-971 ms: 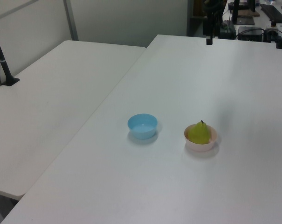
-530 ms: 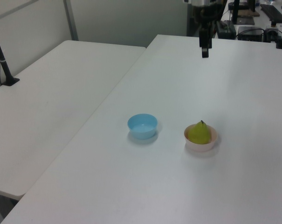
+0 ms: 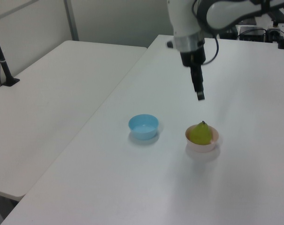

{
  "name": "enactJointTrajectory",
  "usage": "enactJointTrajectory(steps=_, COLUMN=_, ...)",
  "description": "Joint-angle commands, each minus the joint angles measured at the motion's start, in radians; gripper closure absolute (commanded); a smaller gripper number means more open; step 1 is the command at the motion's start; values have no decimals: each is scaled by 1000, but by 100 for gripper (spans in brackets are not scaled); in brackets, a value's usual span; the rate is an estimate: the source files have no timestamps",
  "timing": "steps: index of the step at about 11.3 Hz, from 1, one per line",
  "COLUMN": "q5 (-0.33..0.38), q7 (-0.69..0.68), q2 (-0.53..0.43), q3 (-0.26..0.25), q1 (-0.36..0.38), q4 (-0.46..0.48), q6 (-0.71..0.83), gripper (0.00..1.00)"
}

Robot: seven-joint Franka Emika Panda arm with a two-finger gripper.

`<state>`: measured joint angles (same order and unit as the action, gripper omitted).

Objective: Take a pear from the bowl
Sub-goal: 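Move the open gripper over the pink bowl holding the pear, then lower the gripper into the pink bowl and close on the pear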

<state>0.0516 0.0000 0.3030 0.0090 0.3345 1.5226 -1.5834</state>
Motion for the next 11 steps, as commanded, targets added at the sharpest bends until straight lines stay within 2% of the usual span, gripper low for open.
enactJointTrajectory(steps=1, q5=-9, q7=22, q2=73, q3=-14, q1=64, q4=7, q6=-62, gripper=0)
enactJointTrajectory(steps=3, q5=-36, q7=22, q2=110, q3=-14, q1=84, q4=14, q6=-82, gripper=2)
enactJointTrajectory(steps=4, q5=-64, q7=22, q2=125, q3=-14, q1=89, q4=20, q6=-84, gripper=6)
enactJointTrajectory(steps=7, q5=-82, q7=22, q2=165, q3=-14, q1=116, q4=37, q6=-84, gripper=13)
enactJointTrajectory(steps=11, q5=-110, q7=69, q2=199, q3=-14, q1=132, q4=47, q6=-133, gripper=16)
